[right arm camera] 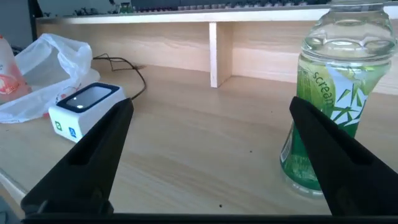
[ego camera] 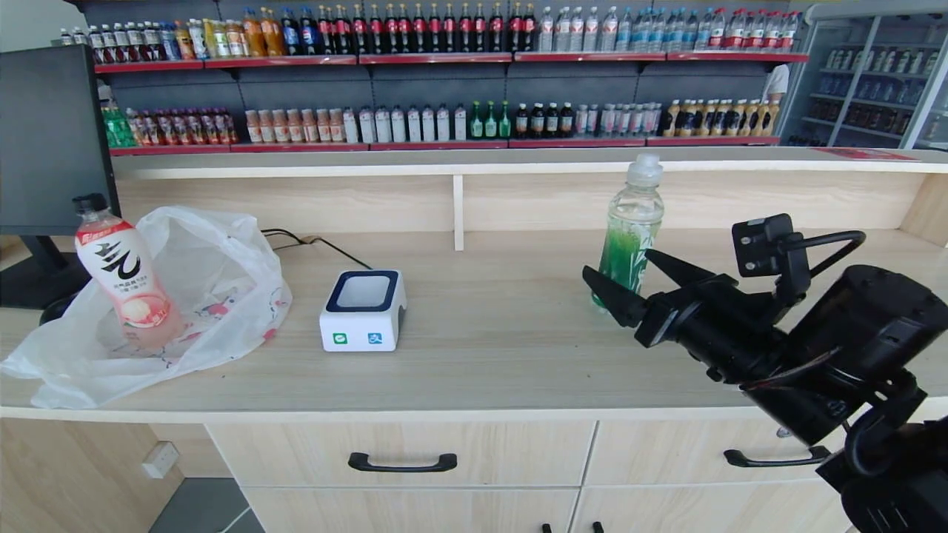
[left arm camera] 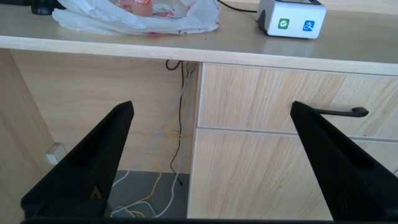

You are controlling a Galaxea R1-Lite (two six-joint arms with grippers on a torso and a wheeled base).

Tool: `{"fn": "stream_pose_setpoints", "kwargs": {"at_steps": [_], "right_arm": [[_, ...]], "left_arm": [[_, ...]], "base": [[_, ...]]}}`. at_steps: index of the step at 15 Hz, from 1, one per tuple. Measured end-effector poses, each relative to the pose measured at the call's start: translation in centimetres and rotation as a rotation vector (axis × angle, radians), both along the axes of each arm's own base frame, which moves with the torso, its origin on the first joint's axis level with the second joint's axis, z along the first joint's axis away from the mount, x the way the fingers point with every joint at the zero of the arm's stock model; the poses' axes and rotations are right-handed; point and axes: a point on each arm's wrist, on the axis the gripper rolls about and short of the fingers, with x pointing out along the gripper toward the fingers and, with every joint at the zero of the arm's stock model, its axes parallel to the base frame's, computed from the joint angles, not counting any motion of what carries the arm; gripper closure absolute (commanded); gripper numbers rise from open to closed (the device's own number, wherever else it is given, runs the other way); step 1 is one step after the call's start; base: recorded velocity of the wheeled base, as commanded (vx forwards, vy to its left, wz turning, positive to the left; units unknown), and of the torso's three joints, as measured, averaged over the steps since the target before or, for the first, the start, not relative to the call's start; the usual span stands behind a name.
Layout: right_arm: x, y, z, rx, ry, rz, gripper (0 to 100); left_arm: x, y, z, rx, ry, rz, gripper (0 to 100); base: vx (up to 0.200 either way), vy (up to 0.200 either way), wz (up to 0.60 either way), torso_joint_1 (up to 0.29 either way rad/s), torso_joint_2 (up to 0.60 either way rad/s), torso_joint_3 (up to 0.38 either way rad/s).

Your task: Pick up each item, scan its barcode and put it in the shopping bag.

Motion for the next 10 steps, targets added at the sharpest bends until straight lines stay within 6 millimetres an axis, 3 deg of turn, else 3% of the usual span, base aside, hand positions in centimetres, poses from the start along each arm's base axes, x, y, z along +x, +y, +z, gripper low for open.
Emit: {"fn": "stream_pose_setpoints", "kwargs": {"at_steps": [3,6,10], "right_arm": [[1.3,-0.7,0.5,-0.033,0.011,-0.064,0],[0.9,-1.0,-0.5,-0.155,0.208,-0.067,0],[1.4,-2.9,1.9,-0.112,0.224,-0.146,0]], "left_arm": [[0.0,0.0,0.0,0.0,0.0,-0.001,0],[0.0,0.0,0.0,0.0,0.0,0.0,0],[0.0,0.0,0.0,0.0,0.0,-0.001,0]], "base": [[0.0,0.0,0.0,0.0,0.0,0.0],[0.0,0.0,0.0,0.0,0.0,0.0],[0.0,0.0,0.0,0.0,0.0,0.0]]}}
